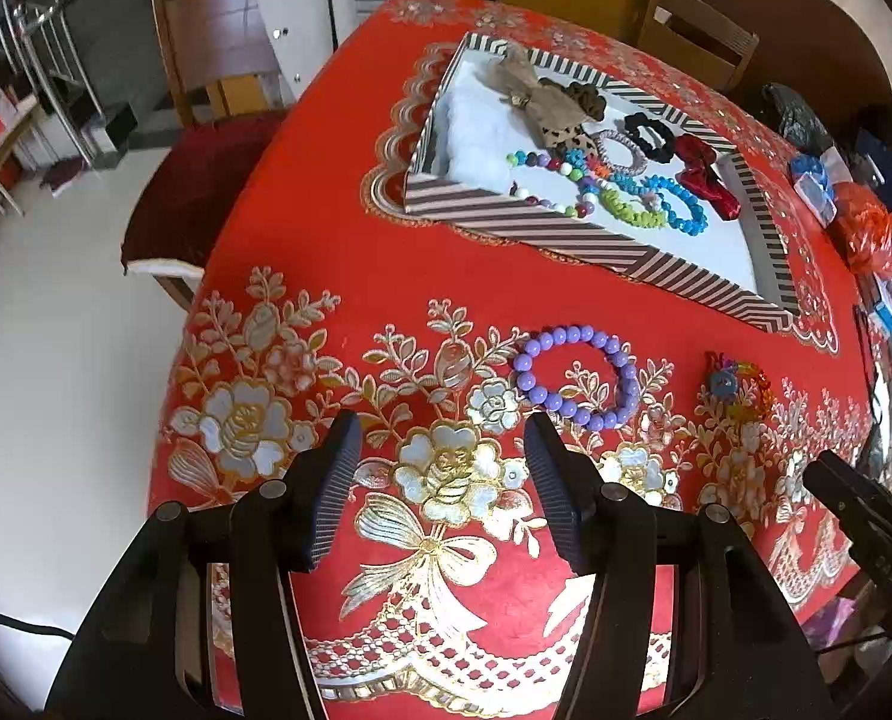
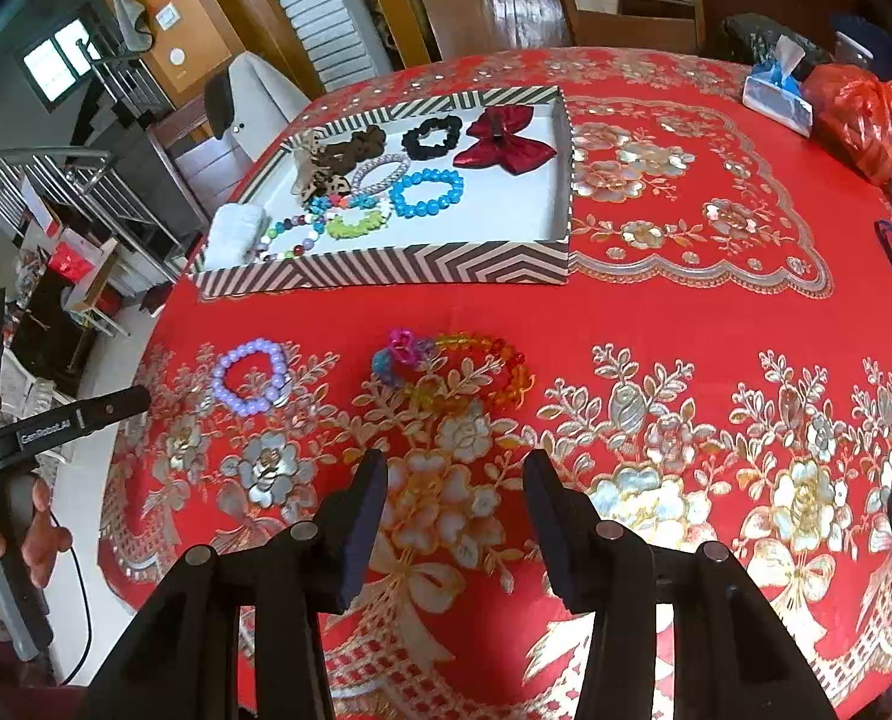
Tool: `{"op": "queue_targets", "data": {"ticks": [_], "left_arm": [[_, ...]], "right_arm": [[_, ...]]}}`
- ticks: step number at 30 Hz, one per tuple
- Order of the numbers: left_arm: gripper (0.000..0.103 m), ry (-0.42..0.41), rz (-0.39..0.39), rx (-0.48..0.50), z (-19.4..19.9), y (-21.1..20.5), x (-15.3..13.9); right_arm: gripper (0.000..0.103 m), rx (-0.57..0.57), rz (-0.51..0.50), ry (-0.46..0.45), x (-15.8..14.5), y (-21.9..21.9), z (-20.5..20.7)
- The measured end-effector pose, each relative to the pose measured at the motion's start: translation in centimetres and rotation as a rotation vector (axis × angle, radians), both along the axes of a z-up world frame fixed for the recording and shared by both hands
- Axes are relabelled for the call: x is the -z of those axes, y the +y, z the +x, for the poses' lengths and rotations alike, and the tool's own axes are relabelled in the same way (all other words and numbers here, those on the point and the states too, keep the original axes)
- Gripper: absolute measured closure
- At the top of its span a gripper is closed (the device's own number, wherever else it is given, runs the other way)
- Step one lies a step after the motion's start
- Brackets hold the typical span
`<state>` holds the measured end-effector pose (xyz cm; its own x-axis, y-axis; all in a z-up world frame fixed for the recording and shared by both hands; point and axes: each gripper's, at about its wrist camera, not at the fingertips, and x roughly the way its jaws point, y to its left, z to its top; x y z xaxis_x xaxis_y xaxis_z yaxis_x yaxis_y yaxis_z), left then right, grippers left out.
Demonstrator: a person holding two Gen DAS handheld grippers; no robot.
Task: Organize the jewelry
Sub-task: 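Withdraw both grippers from the tray toward the purple and orange bracelets, then grasp purple bead bracelet with left gripper while right gripper grasps orange bead bracelet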
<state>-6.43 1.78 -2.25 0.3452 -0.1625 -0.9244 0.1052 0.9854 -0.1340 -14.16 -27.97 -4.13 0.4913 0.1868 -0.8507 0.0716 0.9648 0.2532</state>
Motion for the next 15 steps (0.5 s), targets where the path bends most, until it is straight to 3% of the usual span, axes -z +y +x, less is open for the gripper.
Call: {"op": "queue_targets", "data": {"ticks": [6,15], "left_arm": [[0.045,0.071,-0.055,-0.042,1.0,1.0,1.5],[0.043,0.083,-0.044,-0.015,2.6,-1.1,2.8]], "right_arm": [[0.058,-0.006,0.004,0.011,1.1,-0.4,1.7],[0.058,-0.045,-0.08,0.01,2.4,-0.3,5.0]]}}
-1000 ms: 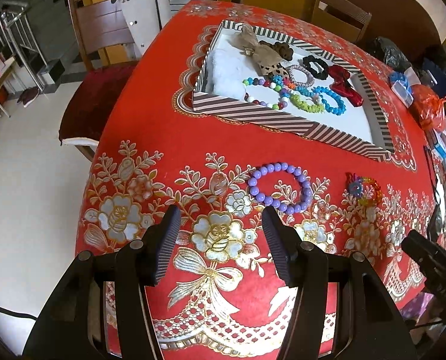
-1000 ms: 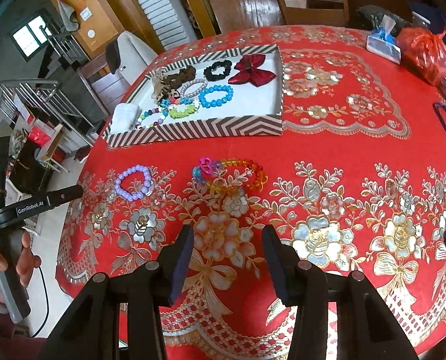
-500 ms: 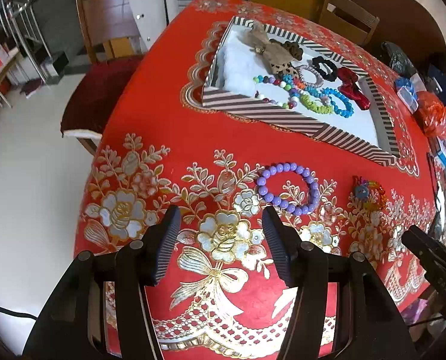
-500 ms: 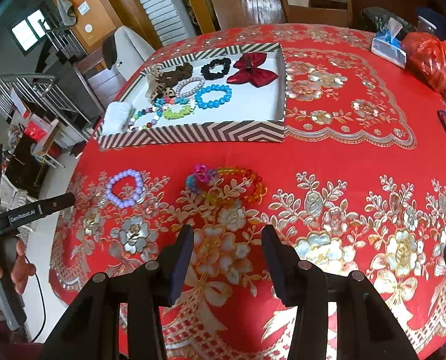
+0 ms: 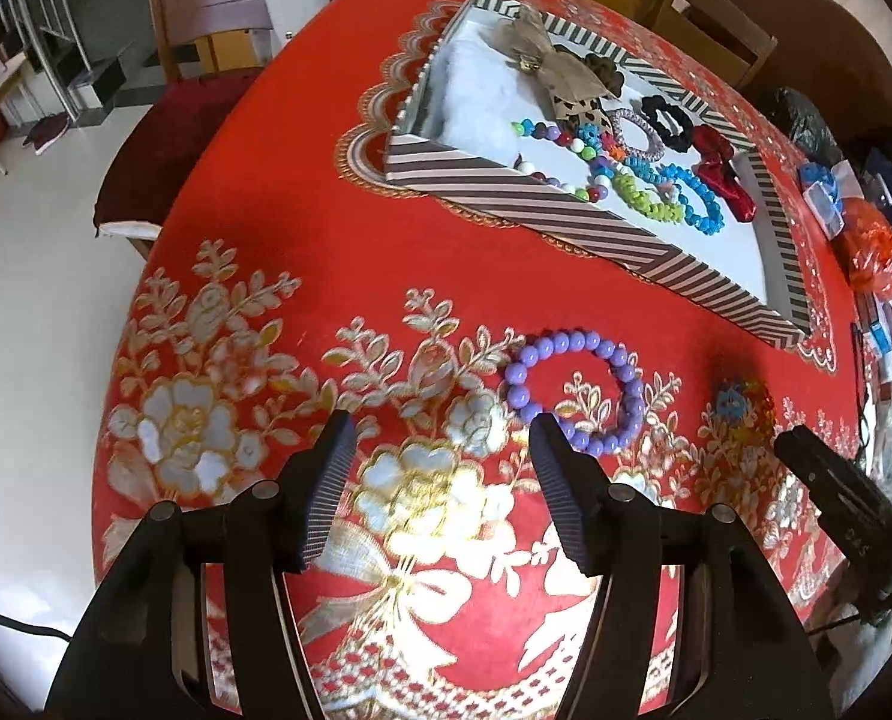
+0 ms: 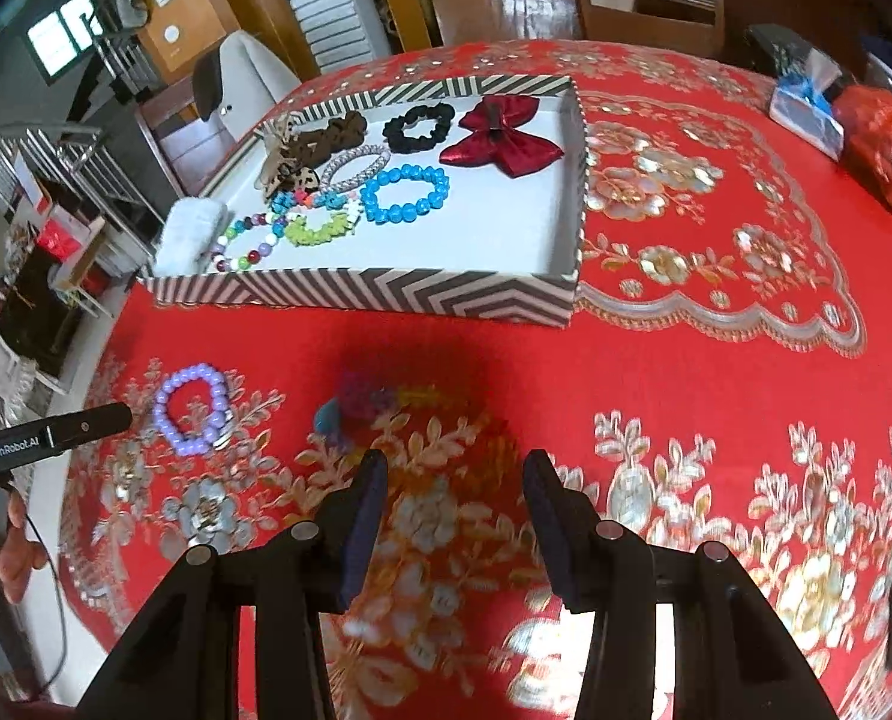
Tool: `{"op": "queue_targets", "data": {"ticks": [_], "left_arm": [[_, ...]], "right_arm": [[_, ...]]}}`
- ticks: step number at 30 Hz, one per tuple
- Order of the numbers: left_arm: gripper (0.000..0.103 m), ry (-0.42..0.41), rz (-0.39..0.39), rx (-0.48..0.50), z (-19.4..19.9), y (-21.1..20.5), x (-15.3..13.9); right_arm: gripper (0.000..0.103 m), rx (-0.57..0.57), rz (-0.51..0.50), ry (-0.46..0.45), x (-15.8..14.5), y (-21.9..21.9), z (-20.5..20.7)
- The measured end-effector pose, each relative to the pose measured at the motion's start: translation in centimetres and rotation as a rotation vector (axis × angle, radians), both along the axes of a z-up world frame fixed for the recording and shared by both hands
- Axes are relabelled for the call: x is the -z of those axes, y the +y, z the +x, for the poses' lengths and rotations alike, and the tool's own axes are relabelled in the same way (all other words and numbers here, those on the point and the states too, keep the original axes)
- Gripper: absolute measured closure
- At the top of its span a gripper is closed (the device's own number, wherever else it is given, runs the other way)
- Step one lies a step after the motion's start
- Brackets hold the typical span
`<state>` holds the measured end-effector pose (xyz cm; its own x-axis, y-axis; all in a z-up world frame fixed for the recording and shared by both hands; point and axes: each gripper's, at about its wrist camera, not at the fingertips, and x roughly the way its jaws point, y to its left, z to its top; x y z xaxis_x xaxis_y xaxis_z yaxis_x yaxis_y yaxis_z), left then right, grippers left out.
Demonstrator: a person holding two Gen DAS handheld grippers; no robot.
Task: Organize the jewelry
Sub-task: 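Grasp purple bead bracelet with left gripper while right gripper grasps orange bead bracelet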
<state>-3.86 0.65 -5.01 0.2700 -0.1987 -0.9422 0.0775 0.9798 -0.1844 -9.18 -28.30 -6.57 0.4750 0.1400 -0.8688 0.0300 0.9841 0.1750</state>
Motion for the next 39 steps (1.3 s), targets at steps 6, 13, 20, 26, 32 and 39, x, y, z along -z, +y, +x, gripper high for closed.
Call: {"op": "queue_targets", "data": {"ticks": [6,13,20,26,32,39], "left_arm": [[0.043,0.001,0.059,0.025,1.4,-1.7,1.1],[0.043,-0.033,0.154,0.044,2.2,-3.6,1.7],[0.079,-0.097,0.17,0.113,1.4,-5.5,1.6],[0.095,-0.057,0.081,0.131,1.6,-5.0,1.3],[0.095,-0.088,0.024,0.13,1.1,-4.1,-1.4],[0.095,-0.151,0.004,0.14,1.0,-3.4,-4.9]], "right_arm": [[0.061,-0.016,-0.055,0.023,1.2,0.2,1.5],[0.061,-0.044,-0.084,-0.02,1.3,0.2,1.5],[0.094,-0.051,-0.044,-0.015,1.1,-1.2,1.2],[0.094,-0.047,0.019,-0.066,-1.2,-1.6,0.1],[0.094,-0.057,0.012,-0.117,-4.1,-1.2,-0.4],[0.094,-0.061,-0.013,-0.202,-8.4,-1.0,-1.1]]}}
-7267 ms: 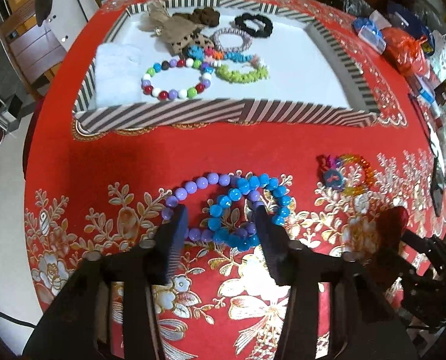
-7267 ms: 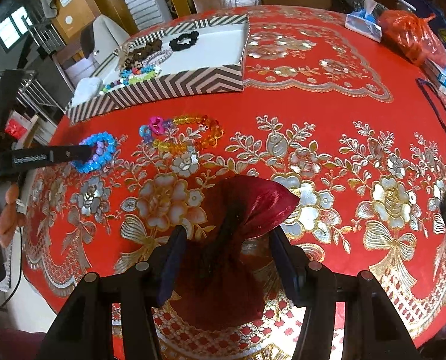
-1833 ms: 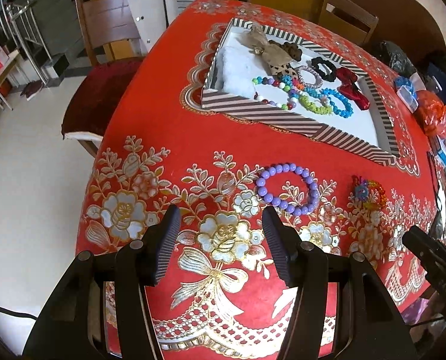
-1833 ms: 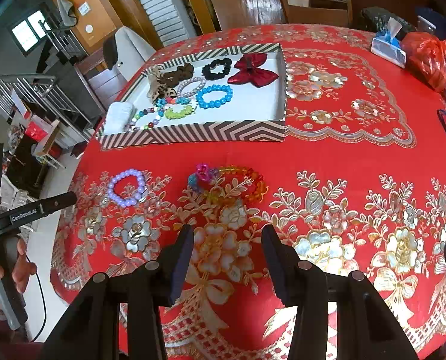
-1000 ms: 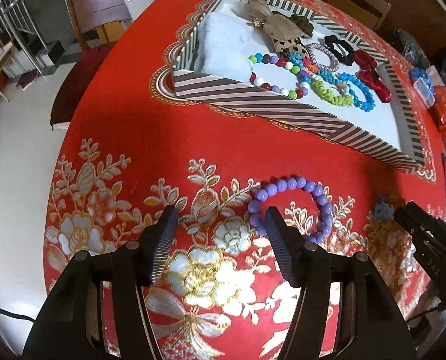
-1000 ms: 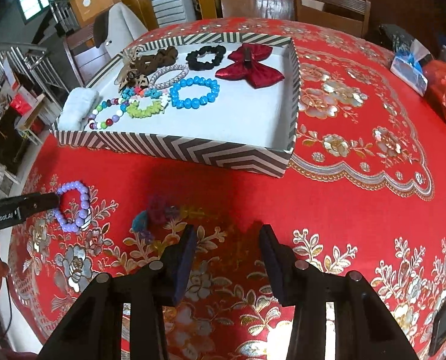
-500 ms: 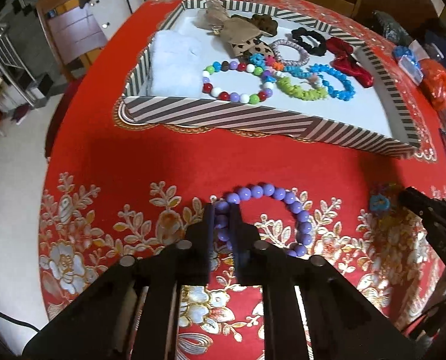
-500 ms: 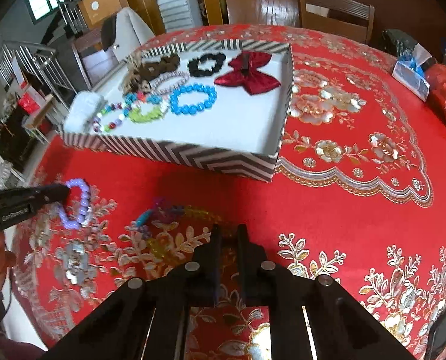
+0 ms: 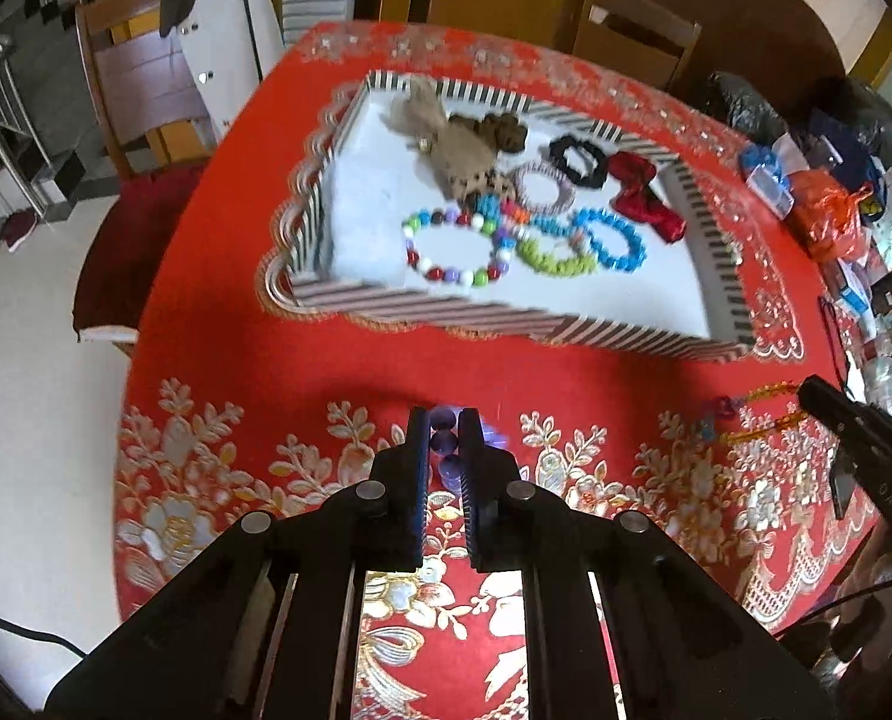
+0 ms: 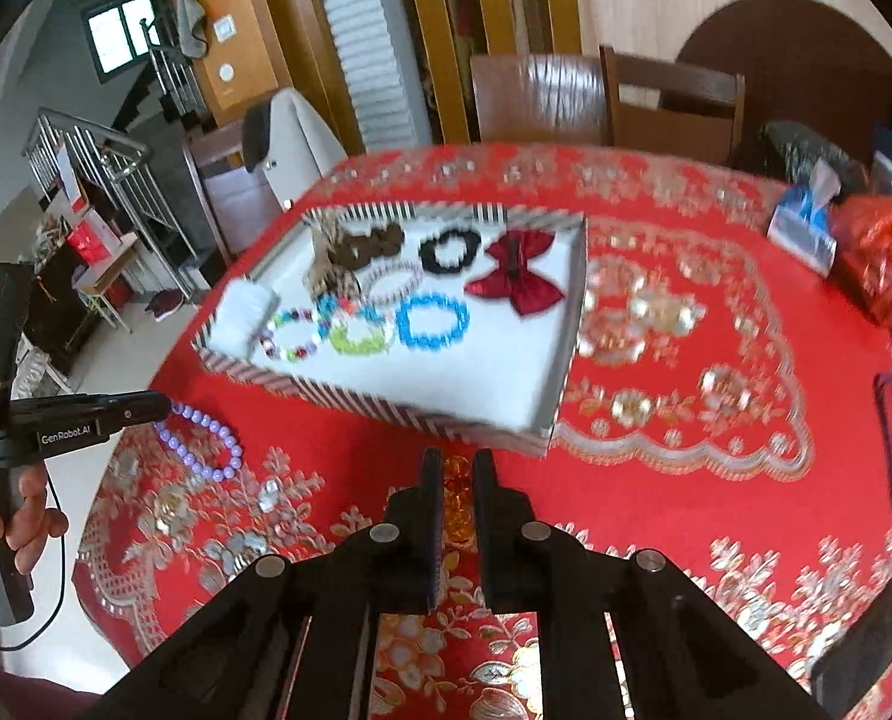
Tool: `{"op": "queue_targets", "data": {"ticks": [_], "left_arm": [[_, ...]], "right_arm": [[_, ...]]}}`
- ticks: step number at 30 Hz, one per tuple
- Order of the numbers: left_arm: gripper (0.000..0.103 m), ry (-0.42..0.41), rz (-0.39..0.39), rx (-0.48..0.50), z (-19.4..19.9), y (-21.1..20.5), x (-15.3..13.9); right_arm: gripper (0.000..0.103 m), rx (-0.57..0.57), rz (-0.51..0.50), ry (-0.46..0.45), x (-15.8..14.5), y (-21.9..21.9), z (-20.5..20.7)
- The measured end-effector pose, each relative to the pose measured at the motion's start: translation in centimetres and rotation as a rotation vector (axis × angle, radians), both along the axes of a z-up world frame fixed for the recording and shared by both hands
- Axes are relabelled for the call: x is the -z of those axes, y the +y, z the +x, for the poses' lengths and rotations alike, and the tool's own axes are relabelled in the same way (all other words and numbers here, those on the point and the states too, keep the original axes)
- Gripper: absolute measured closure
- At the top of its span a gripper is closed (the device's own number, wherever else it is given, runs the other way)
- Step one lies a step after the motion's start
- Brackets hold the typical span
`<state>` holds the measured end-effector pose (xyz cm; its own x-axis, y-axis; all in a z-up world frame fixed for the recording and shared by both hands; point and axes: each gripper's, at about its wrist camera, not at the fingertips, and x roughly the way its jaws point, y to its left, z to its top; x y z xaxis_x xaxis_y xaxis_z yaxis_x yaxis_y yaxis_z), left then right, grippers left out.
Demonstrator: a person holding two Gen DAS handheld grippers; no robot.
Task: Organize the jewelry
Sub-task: 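Grasp purple bead bracelet with left gripper while right gripper grasps orange bead bracelet, then carry purple and orange bracelets into the striped tray and open both grippers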
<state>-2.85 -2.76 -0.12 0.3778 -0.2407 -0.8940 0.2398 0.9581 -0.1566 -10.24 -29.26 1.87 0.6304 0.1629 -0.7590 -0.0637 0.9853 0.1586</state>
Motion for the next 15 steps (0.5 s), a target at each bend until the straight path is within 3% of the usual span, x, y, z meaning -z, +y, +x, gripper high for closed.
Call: {"op": "queue_targets", "data": {"ticks": [15], "left_arm": [[0.095,-0.129,0.039,0.01,0.7,0.2,-5.1]], "right_arm": [[0.094,0.001,-0.021,-0.077,-5.2,-0.3,2.6]]}}
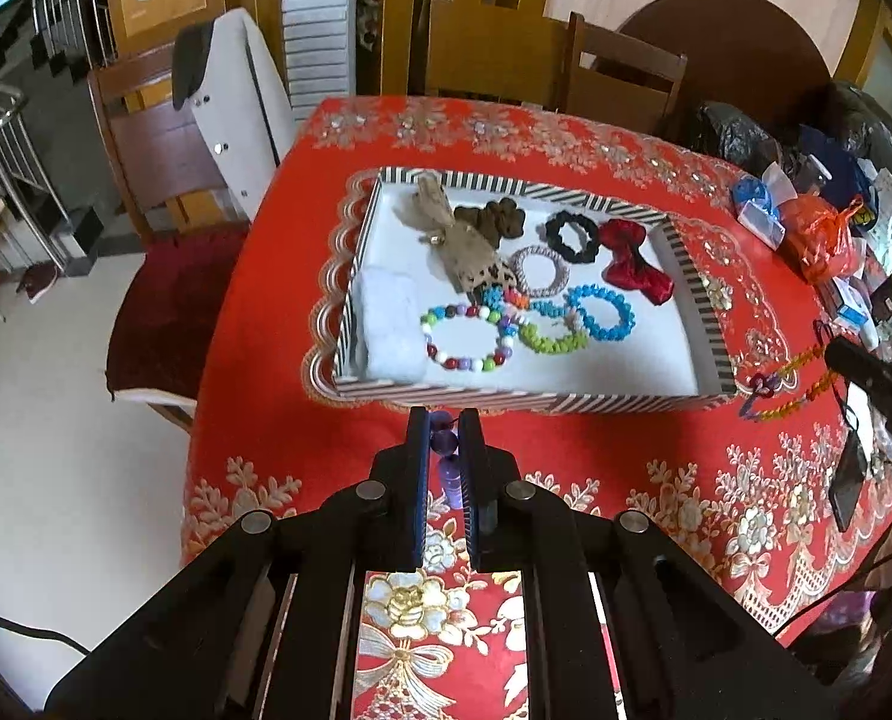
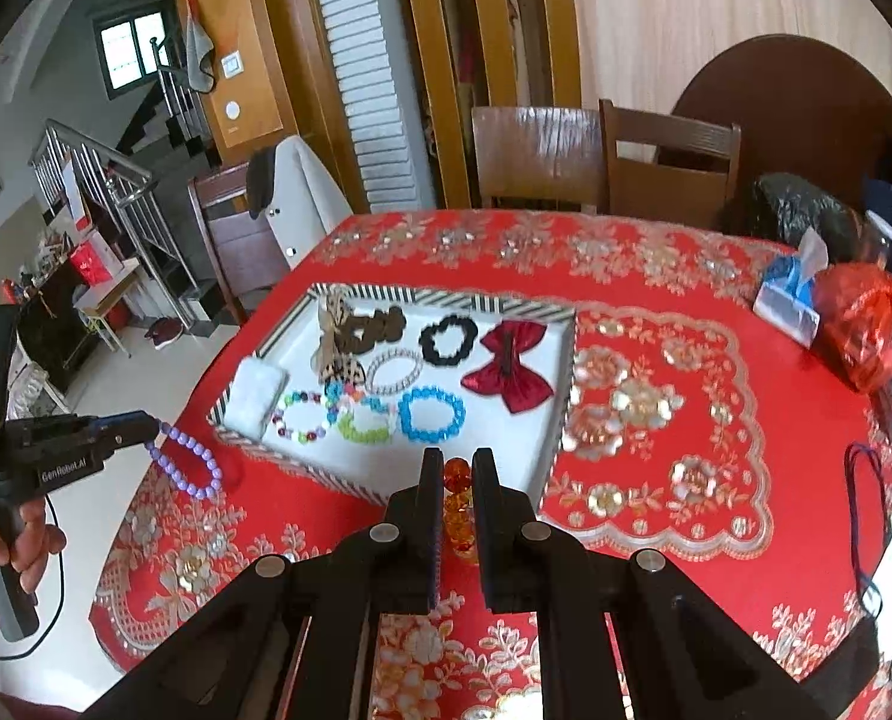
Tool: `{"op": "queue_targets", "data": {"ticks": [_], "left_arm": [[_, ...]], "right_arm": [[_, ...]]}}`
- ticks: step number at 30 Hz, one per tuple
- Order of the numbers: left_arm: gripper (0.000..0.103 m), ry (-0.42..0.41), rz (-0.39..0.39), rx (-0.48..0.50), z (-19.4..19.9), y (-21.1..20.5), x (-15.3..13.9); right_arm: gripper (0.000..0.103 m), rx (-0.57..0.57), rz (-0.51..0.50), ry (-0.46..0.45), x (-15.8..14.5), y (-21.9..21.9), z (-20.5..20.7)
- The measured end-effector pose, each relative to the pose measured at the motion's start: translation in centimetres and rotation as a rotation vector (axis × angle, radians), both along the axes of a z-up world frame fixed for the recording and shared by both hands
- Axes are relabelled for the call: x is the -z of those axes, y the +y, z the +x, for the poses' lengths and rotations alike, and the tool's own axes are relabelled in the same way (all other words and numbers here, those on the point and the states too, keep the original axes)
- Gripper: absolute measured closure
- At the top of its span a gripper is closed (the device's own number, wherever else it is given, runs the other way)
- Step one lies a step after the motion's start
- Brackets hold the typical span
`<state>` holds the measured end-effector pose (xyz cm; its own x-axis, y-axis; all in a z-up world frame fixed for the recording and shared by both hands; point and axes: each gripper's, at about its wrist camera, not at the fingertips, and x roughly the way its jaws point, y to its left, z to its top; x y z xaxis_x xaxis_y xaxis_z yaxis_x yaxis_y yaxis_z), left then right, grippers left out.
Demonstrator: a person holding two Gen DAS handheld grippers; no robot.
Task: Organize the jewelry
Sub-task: 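Carry purple and orange bracelets into the striped tray and open both grippers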
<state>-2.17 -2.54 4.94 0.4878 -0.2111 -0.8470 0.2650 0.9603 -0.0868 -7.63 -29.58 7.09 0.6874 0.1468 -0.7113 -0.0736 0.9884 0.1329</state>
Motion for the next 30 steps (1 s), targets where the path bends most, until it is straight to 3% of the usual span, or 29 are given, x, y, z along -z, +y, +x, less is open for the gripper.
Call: {"op": "queue_targets", "data": {"ticks": [19,26,30], "left_arm": [[0.095,-0.053,0.048,0.019,3.4,-2.0,-1.0],[0.095,-0.05,0.05,0.032,4.7,-3.6,-1.0],[0.095,-0.042,0.044,0.057,5.2,-5.5,-0.9]], "right_arm": [[0.094,-0.076,0.004,0.075,1.2,1.5,7.1],[0.094,-0.117,0.056,0.147,4.1,1.9,8.8],[0.094,-0.076,-0.001,0.213,7.0,0.5,10.4]]}}
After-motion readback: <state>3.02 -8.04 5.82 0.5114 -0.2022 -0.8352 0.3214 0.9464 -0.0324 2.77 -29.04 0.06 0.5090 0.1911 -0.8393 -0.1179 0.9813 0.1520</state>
